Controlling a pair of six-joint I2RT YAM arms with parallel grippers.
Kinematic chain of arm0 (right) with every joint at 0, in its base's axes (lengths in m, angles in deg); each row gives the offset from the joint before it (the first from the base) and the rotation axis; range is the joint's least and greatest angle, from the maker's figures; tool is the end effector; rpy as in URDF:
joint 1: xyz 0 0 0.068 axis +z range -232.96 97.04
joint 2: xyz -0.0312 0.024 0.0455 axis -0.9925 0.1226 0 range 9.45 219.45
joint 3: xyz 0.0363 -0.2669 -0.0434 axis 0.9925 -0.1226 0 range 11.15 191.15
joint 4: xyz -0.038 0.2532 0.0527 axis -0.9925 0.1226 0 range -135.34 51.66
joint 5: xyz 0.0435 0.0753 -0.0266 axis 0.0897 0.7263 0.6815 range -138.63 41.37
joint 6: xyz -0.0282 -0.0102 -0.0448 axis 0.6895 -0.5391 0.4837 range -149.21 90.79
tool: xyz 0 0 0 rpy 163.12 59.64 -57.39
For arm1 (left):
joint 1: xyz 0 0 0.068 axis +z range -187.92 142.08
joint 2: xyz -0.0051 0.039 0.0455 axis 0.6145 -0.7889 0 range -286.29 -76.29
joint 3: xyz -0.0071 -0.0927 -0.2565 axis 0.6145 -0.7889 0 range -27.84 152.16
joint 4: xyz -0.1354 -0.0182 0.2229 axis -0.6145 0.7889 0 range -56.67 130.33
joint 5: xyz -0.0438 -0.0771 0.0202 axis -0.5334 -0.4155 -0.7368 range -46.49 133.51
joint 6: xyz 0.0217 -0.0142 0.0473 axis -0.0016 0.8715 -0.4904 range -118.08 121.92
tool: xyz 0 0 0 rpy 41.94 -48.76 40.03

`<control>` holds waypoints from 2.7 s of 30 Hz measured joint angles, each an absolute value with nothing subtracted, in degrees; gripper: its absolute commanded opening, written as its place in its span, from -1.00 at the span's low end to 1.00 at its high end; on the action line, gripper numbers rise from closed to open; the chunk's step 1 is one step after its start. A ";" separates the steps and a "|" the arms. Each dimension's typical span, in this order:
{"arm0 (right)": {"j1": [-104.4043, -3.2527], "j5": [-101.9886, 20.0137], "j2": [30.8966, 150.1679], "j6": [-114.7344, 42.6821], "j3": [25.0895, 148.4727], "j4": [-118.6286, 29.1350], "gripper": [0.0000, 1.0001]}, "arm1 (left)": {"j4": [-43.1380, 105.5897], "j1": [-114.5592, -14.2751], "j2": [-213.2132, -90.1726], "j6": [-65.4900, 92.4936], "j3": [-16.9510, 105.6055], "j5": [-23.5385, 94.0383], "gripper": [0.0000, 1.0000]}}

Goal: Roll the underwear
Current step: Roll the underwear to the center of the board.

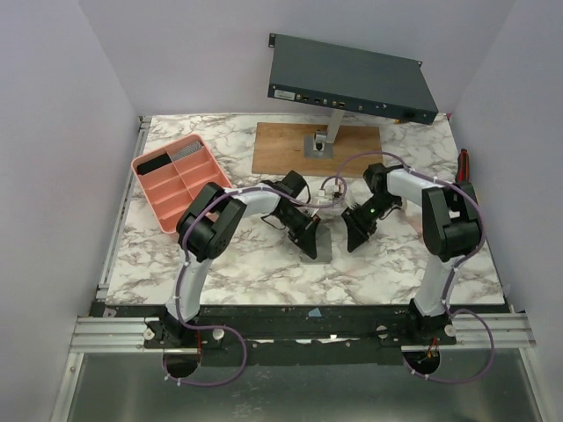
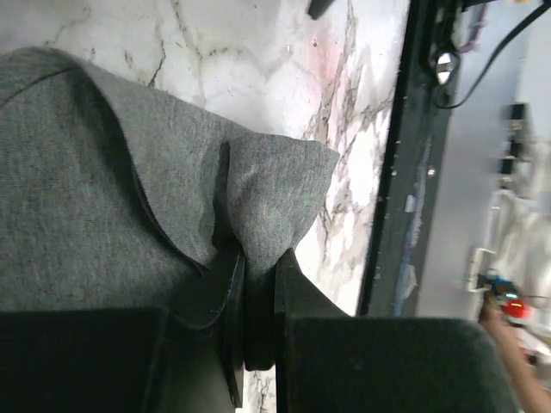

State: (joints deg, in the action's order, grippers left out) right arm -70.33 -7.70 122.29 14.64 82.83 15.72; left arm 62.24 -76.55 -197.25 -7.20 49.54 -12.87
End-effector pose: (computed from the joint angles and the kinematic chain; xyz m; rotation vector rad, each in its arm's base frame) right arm 0.3120 0.0938 0.1421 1.2797 -2.6294 -1.1344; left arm 0.2961 -0.2746 0.1251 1.3054 2.3946 -1.5155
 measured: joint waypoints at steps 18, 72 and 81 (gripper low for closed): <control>-60.24 -15.59 95.16 2.64 65.28 -10.86 0.05 | 83.02 -70.23 -214.61 -4.49 65.28 -30.73 -1.00; -41.26 -26.15 104.45 3.17 64.51 -21.59 -0.99 | 86.98 -62.52 -207.79 -9.17 63.03 -25.96 0.14; -46.79 -15.77 112.41 3.26 72.38 -13.70 -0.99 | 83.83 -57.23 -195.18 -9.15 55.31 -22.97 0.09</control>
